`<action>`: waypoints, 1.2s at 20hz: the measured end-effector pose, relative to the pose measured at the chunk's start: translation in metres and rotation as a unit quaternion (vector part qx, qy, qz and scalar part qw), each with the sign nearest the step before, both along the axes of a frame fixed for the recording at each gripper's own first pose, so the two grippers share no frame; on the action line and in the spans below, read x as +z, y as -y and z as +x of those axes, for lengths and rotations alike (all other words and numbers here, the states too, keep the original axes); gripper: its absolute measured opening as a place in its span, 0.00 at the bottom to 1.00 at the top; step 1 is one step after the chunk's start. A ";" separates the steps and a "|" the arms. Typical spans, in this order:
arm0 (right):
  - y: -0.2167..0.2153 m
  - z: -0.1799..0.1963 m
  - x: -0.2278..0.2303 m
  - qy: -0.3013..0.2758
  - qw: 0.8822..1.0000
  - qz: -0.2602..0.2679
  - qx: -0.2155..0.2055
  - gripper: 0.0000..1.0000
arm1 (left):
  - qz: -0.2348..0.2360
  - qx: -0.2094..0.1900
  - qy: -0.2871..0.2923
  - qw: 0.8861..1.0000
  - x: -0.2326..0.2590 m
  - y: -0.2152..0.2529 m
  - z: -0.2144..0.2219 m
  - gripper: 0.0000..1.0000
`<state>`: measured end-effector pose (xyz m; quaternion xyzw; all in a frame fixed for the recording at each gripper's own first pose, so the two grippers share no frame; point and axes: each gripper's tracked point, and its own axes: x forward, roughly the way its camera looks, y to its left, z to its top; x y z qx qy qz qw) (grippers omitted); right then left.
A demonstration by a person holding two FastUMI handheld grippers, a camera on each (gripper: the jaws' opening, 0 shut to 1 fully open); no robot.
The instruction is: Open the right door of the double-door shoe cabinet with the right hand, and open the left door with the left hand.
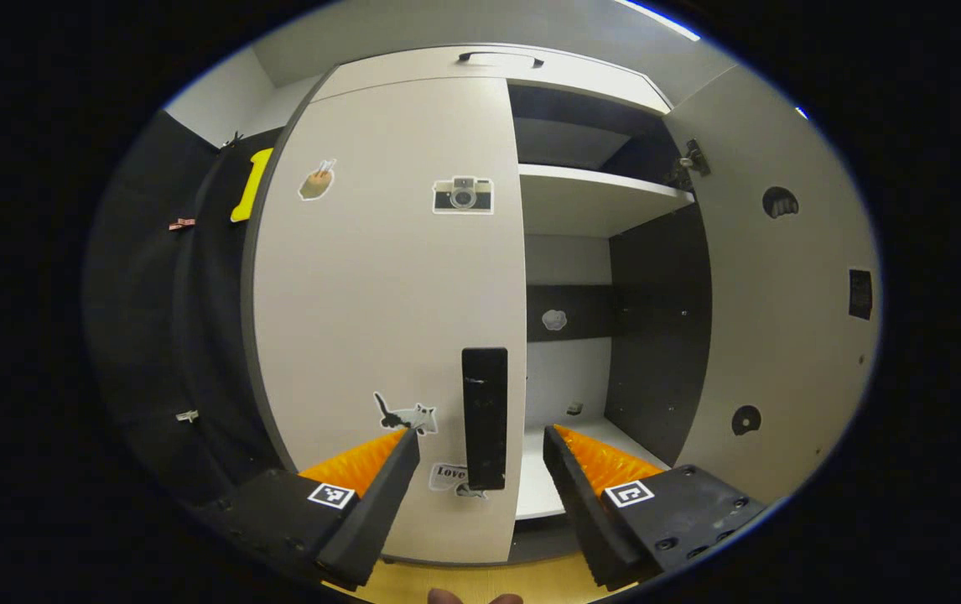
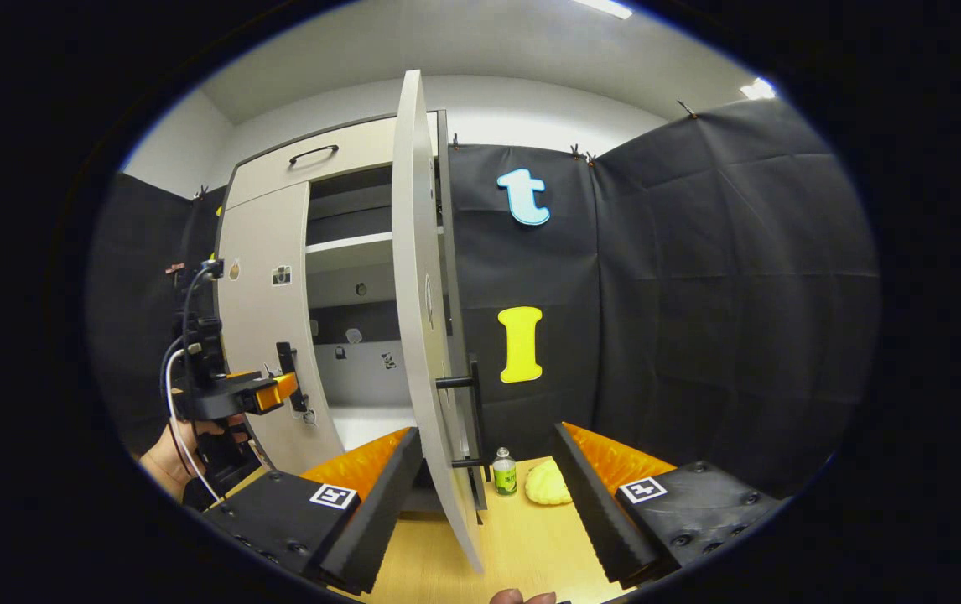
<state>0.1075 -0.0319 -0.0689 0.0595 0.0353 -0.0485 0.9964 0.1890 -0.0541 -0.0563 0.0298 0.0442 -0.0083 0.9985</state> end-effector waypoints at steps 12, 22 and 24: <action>0.002 -0.004 0.003 0.007 1.000 0.018 -0.004 0.98 | 0.005 0.025 -0.008 1.000 -0.012 0.000 0.047 0.37; -0.011 -0.008 0.010 0.023 0.999 -0.007 0.021 0.98 | -0.020 0.009 -0.015 1.000 -0.017 0.000 0.037 0.18; -0.015 -0.008 0.009 0.024 0.999 -0.006 0.030 0.98 | -0.029 -0.006 -0.020 0.999 -0.017 -0.001 0.023 0.17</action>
